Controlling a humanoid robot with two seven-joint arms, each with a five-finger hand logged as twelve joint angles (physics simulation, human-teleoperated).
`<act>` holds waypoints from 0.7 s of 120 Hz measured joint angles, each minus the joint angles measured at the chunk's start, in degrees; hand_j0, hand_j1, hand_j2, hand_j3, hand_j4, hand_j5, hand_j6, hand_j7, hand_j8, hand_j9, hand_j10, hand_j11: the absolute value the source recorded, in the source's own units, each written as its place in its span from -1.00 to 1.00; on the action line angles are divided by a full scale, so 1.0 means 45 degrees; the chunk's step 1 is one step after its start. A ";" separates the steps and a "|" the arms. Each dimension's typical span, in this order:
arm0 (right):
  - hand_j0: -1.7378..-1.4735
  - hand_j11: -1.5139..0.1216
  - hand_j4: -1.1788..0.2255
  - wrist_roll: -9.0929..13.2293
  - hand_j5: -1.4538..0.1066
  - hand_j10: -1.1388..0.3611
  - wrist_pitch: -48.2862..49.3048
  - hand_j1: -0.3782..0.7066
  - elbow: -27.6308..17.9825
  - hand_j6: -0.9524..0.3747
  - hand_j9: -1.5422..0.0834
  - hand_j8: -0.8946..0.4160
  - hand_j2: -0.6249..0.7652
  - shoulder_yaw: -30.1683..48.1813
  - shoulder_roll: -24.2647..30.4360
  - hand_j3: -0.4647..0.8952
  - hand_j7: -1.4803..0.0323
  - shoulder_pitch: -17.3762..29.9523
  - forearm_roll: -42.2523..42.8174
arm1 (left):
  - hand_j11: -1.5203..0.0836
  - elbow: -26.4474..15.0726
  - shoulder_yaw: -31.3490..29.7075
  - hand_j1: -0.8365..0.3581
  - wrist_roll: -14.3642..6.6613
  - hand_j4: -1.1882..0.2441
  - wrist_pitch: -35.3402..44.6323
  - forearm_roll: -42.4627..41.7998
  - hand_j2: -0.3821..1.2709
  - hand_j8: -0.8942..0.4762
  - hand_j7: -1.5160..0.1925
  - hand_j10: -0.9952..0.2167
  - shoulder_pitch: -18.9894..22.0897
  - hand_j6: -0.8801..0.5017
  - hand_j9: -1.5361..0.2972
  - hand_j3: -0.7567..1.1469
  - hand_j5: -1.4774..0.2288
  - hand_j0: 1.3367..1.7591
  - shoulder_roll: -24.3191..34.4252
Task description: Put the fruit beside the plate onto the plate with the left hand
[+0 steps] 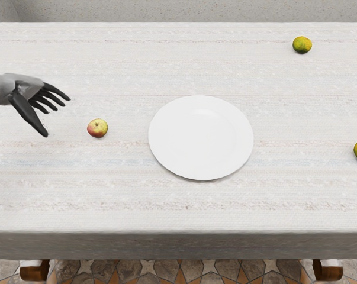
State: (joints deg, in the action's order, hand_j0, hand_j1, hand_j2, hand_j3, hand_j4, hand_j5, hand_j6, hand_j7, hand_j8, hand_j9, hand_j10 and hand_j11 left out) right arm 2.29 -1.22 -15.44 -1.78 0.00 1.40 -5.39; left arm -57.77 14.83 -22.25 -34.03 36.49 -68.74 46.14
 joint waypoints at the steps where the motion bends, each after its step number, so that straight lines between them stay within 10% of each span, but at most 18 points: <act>1: -0.40 0.80 0.63 0.0000 0.81 0.48 -0.0002 -0.88 0.0001 0.39 0.85 0.32 -0.11 0.0000 0.0000 -0.32 0.90 -0.0001 -0.0001 | 0.49 0.0017 -0.0001 0.49 0.0000 0.31 0.0009 0.0059 -0.48 -0.06 0.39 0.23 0.0002 -0.09 0.32 -0.20 0.35 0.52 0.0000; 47: -0.40 0.80 0.63 -0.0022 0.81 0.48 -0.0021 -0.88 -0.0007 0.39 0.85 0.32 -0.11 -0.0069 0.0000 -0.32 0.90 0.0167 0.0005 | 0.49 -0.0119 -0.1039 0.48 0.0021 0.30 0.4249 0.3127 -0.47 -0.07 0.39 0.22 0.0326 -0.09 0.32 -0.21 0.35 0.52 -0.1610; 84: -0.40 0.80 0.63 -0.0022 0.81 0.48 -0.0021 -0.88 -0.0007 0.39 0.85 0.32 -0.11 -0.0072 0.0000 -0.32 0.90 0.0176 0.0006 | 0.49 -0.2643 -0.3495 0.48 0.0059 0.30 0.8064 0.4114 -0.47 -0.07 0.39 0.22 0.0221 -0.10 0.32 -0.21 0.35 0.52 -0.2347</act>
State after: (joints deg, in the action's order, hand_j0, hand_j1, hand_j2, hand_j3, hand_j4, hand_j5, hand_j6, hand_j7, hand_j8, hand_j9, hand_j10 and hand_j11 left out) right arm 2.20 -1.32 -15.47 -2.11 0.00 2.19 -5.37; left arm -69.66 -0.89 -21.99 2.25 55.00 -67.75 35.58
